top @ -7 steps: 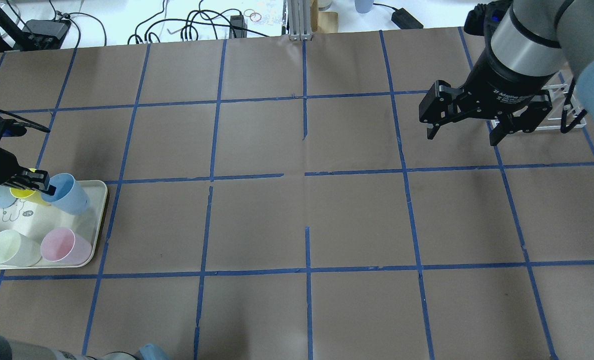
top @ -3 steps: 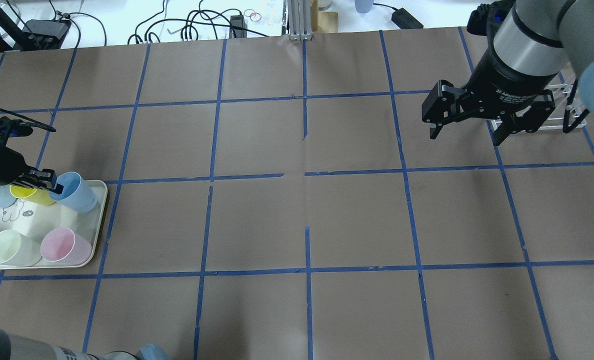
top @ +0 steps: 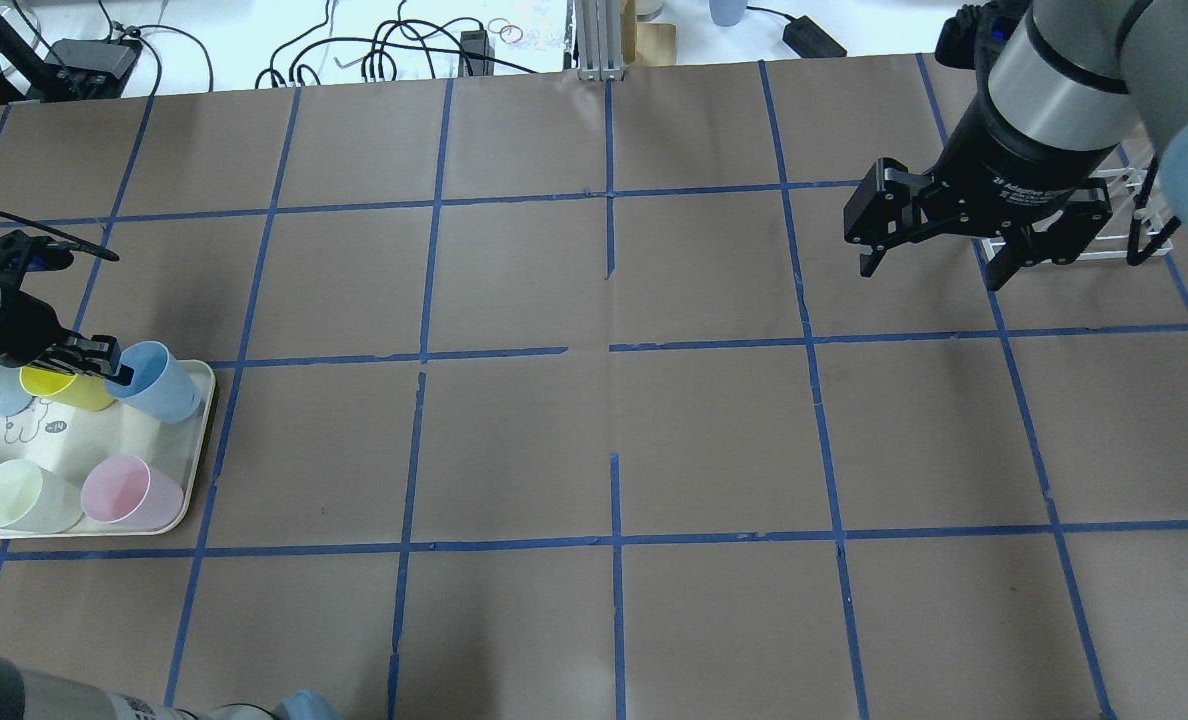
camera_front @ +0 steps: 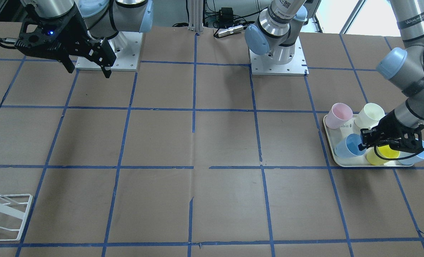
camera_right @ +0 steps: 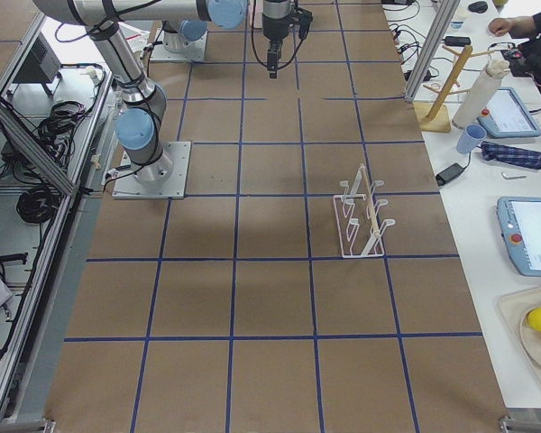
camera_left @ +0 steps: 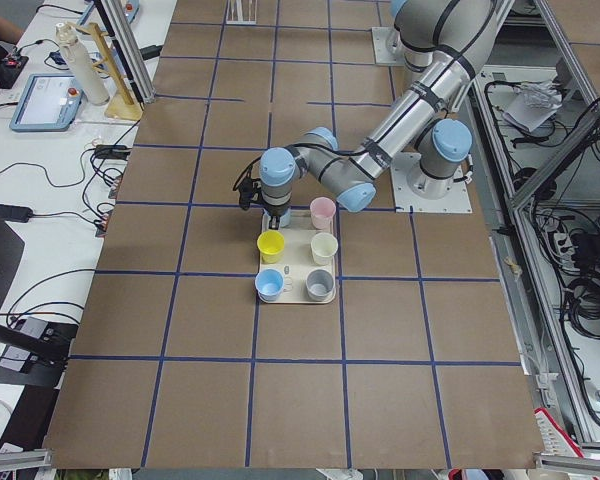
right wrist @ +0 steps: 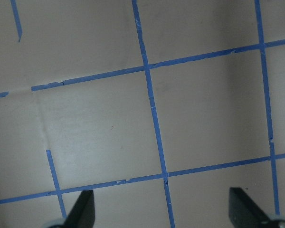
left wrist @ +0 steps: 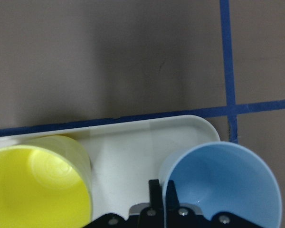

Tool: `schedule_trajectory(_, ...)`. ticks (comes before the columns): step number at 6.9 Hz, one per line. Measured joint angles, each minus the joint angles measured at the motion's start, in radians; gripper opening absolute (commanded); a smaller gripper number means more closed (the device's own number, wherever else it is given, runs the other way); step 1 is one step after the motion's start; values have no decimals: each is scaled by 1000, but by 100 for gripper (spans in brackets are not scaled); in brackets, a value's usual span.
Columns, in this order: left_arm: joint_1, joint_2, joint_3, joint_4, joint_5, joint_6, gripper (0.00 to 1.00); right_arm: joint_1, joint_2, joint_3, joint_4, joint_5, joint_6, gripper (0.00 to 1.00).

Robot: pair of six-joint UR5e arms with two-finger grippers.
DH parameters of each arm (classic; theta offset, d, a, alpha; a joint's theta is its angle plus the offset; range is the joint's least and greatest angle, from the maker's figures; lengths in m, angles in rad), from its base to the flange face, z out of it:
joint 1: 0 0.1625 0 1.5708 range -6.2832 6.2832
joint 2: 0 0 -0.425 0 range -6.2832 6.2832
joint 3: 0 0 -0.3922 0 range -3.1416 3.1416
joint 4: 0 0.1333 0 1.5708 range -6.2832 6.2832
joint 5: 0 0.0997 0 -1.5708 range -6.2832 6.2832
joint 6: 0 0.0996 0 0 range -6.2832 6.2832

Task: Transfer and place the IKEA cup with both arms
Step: 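Lower the light blue cup onto the tray beside the yellow cup, then open the left gripper and release the light blue cup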

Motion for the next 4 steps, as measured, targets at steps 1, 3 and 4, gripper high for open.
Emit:
schedule_trajectory(1, 0, -2, 0, 12, 1, 6, 97, 0, -1, 1, 0, 2, 1, 100)
schedule_trajectory(3, -1, -16, 1, 42, 0, 5, 98, 0, -2, 0, -3, 5, 2, 100)
schedule_trajectory(4, -1, -18, 4, 45, -2, 3, 98, 0, -2, 0, -3, 5, 2, 100)
